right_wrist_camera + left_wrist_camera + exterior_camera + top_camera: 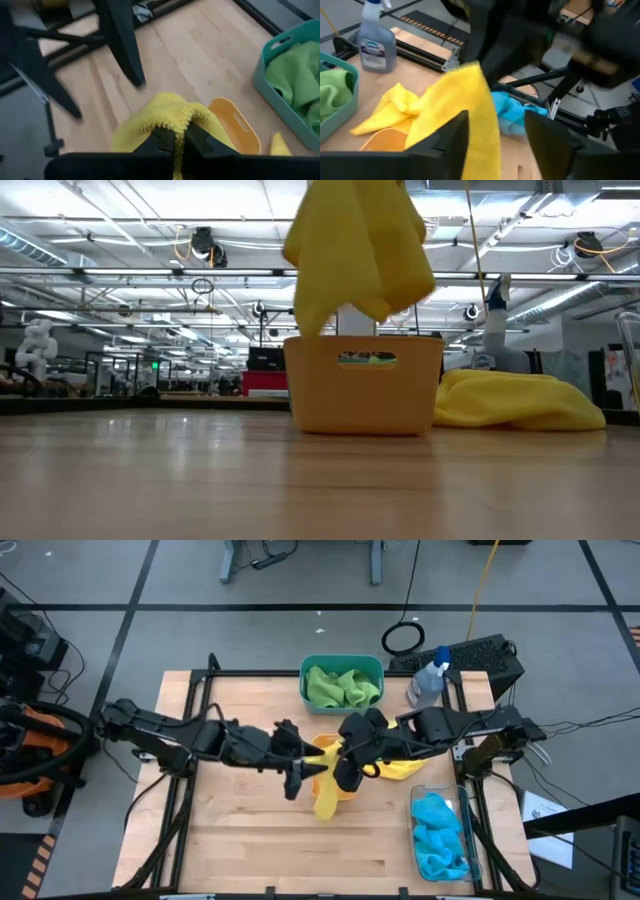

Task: Sort microfiber towel by color & place in baskets
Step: Put the left yellow microfiber towel into the yellow bin

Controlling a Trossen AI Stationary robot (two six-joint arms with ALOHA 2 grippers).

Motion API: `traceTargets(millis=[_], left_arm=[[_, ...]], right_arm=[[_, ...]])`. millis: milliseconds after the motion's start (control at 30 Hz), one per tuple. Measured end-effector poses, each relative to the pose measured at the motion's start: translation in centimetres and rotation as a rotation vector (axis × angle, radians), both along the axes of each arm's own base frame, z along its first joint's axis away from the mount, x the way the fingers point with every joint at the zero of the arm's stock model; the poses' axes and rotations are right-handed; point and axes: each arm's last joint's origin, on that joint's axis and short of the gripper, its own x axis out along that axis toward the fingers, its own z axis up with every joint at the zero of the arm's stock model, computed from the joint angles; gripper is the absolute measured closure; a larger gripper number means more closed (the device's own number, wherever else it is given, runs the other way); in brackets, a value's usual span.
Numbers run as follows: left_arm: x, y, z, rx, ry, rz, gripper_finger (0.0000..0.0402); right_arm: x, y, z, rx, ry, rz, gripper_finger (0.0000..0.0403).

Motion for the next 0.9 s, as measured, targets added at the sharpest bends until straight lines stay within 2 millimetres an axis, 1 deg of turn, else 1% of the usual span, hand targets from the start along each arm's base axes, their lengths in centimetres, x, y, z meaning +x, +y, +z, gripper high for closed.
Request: traceTargets(millis=[100,167,267,333,400,433,500,633,667,700,767,900], left_arm=[[0.7,-1.0,-0.5,0.014,-0.013,0.016,0.0157],[0.8,-1.5,-0.9,0.045,-0.013,0.082,0.0136],[1.0,-1.7,-1.6,0.113,0.012,0.224,0.0125],[0.9,-1.7,-1.9,0.155,0.041,0.224,0.0132],[0.8,-1.7,-1.9,0.206,0.058,0.209,0.0159],[0.8,-1.6,-2.0,0.233,0.069,0.212,0.0180],[0.8,-1.4,-2.0,0.284,0.079,0.217,0.0234],[0.7,-0.3,-1.4,0.321,0.063,0.239,0.0361],[0.7,0.1,-1.1,0.320,0.052,0.250,0.0380],[0.7,0.5,-0.9,0.324,0.045,0.259,0.0388],[0.6,1.2,-0.2,0.325,0.008,0.279,0.0388],[-0.7,2.6,2.1,0.338,-0.095,0.308,0.0393]], right_arm=[[-0.2,0.3,0.8,0.016,-0.057,0.007,0.0403],[-0.4,0.3,1.2,0.019,-0.087,0.015,0.0403],[-0.8,0.2,1.7,0.024,-0.110,0.017,0.0403],[-1.1,0.1,2.0,0.026,-0.119,0.016,0.0402],[-1.4,0.0,2.3,0.028,-0.125,0.016,0.0402],[-1.6,0.0,2.4,0.029,-0.128,0.017,0.0402],[-1.9,-0.1,2.7,0.027,-0.136,0.027,0.0402],[-2.2,-0.5,3.0,0.023,-0.132,0.082,0.0402],[-2.2,-0.6,3.0,0.022,-0.128,0.092,0.0402],[-2.2,-0.7,3.0,0.021,-0.125,0.107,0.0402],[-2.1,-0.8,3.0,0.018,-0.118,0.138,0.0402],[-1.9,-1.1,2.8,0.001,-0.103,0.163,0.0402]])
